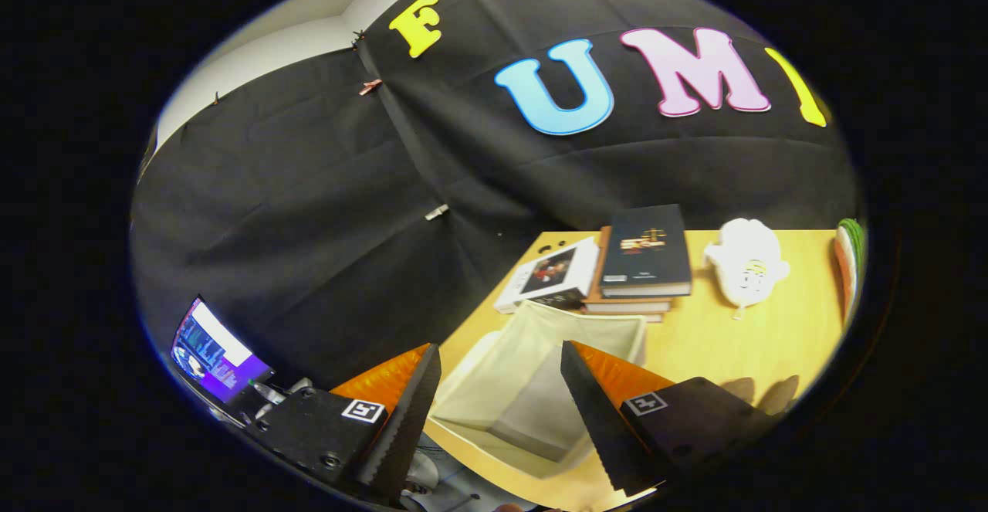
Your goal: Open the storage box then place both shoes into the box .Put the left shoe in first, then the right shoe, with the right side of both shoes facing outward in a uniform manner.
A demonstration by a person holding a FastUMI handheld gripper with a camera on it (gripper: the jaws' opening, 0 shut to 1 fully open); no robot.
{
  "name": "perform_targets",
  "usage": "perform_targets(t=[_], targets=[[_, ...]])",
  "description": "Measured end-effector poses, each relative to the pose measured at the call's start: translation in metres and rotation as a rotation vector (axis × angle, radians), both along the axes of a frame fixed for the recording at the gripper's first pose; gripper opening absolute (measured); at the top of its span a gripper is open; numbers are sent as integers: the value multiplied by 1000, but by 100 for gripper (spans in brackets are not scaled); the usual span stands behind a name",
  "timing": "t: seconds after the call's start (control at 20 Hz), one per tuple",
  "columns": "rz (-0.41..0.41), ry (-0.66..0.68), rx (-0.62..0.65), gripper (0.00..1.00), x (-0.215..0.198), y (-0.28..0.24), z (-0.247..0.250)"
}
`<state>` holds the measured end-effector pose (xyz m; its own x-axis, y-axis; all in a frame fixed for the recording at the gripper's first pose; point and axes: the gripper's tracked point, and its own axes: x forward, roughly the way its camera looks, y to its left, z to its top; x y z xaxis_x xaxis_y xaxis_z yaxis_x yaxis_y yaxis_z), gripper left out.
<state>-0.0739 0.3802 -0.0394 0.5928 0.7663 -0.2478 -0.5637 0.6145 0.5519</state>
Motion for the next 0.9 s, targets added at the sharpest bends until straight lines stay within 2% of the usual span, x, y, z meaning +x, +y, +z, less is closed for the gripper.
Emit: perform_targets(t=[0.45, 0.65, 0.9], targets=[[-191, 144, -202, 96, -2, -142, -105], [-227, 248, -328, 87, -8, -173, -175], [-226, 352, -449, 61, -15, -179, -248]])
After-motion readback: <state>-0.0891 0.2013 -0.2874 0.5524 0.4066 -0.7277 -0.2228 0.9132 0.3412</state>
